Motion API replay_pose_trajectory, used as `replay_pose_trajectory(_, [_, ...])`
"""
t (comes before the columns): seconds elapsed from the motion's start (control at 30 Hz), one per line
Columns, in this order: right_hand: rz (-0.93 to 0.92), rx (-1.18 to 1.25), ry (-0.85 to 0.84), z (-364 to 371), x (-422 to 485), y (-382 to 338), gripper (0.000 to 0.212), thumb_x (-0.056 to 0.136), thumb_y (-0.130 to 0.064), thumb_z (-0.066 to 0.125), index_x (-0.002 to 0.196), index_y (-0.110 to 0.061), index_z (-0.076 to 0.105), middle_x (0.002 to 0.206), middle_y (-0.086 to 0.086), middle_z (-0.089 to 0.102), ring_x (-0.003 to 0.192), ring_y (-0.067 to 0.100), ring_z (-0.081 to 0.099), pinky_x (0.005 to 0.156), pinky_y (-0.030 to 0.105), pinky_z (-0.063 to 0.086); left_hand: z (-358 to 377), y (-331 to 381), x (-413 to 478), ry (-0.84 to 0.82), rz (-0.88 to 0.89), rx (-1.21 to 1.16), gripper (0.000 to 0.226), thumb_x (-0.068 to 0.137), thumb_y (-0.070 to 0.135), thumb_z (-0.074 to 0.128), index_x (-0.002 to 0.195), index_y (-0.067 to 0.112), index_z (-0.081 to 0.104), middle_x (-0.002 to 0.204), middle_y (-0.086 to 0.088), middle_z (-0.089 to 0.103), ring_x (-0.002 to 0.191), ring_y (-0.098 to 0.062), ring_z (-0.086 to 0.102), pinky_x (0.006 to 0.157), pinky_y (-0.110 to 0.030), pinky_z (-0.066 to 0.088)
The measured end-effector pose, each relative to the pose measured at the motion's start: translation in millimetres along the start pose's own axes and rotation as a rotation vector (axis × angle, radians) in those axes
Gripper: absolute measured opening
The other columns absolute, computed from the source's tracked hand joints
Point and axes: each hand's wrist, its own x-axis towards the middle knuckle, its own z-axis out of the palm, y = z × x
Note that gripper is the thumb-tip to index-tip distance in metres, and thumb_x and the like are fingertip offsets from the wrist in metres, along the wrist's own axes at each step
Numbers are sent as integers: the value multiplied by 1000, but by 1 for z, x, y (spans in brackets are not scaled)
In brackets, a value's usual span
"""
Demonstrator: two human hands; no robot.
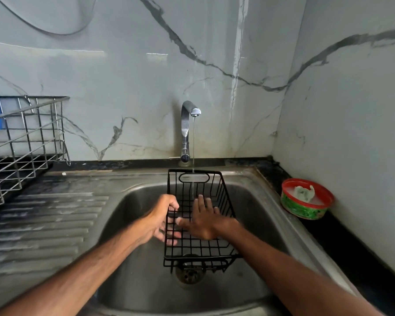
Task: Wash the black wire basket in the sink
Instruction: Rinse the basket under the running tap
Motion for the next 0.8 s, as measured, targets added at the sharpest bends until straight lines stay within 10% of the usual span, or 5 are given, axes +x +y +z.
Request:
replay_pose_trajectory(0.23, [-152,-40,-75,14,15,-5,90,94,-78,5,153,-19,-28,152,-3,-45,142,18,-40,122,56,-14,2,-14,1,74,42,-55,45,82,44,53,113,12,60,91,-16,64,78,-36,69,60,-46,60])
replay_pose_trajectory(0.43, [131,22,113,15,20,3,102,92,-80,10,154,-6,-26,156,13,-41,146,28,-35,123,47,-14,13,-15,0,77,114,-12,41,88,45,48,105,11,64,101,-16,71,80,-36,71,66,-48,62])
replay_pose_trajectory(0.67, [-297,-78,90,8,25,-1,69,107,-55,14,159,-22,-16,162,-4,-29,148,15,-28,124,53,-11,7,-17,7,64,89,-66,43,91,47,49,109,14,68,85,-12,71,72,-31,70,61,-43,59])
replay_pose_trajectory(0.8, [-11,-144,226,15,29,15,75,103,-61,8,157,-18,-23,159,-2,-37,149,21,-31,123,49,-13,11,-15,9,52,103,-71,37,96,43,46,104,13,67,94,-12,75,76,-32,70,63,-41,59])
